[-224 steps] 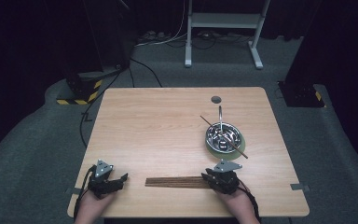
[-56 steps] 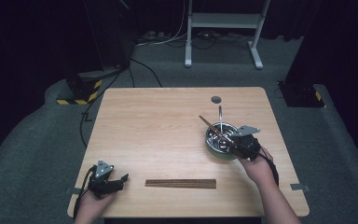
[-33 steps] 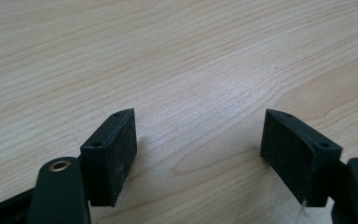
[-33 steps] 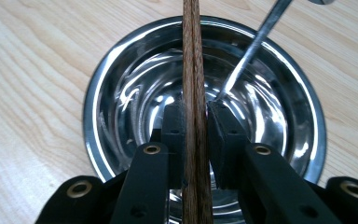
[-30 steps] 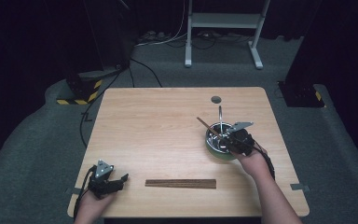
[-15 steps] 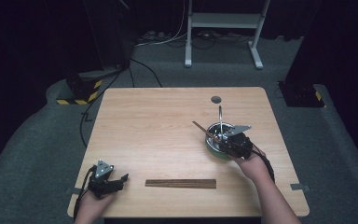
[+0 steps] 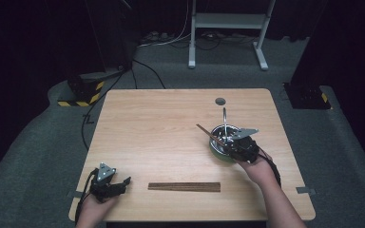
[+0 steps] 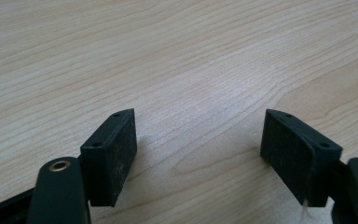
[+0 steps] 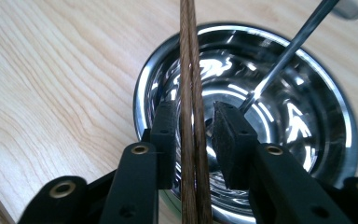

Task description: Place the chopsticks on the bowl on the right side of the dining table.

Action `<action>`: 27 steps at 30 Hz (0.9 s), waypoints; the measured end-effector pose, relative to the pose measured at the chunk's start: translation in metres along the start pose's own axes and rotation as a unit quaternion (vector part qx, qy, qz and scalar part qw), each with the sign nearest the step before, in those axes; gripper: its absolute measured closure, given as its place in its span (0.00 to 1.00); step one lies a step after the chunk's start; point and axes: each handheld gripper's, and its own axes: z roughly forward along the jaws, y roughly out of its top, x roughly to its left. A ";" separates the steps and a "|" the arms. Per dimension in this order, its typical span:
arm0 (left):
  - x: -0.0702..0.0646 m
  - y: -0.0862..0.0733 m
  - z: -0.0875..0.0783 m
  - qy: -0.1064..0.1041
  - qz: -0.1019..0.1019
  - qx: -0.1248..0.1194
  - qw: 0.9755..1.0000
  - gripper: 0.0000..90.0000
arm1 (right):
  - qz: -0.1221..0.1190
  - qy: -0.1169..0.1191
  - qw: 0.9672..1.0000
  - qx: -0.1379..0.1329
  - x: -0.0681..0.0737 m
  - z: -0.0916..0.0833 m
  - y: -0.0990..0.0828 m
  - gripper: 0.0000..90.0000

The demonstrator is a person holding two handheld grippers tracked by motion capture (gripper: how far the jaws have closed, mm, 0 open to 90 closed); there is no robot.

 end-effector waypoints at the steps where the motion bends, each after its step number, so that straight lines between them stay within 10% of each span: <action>1: 0.000 0.000 0.000 0.000 0.000 0.000 1.000 0.30 | 0.004 0.000 1.000 -0.007 0.001 -0.003 0.000 0.76; 11: 0.000 0.000 0.000 0.002 0.000 -0.002 1.000 0.30 | 0.067 -0.032 0.992 -0.105 0.034 -0.040 -0.031 0.84; 20: 0.001 0.000 0.000 0.006 -0.003 -0.003 1.000 0.32 | 0.088 -0.097 0.985 -0.113 0.051 -0.034 -0.074 0.93; 27: 0.000 0.000 0.000 0.010 -0.006 -0.003 1.000 0.33 | 0.099 -0.095 0.983 -0.125 0.045 -0.033 -0.082 0.93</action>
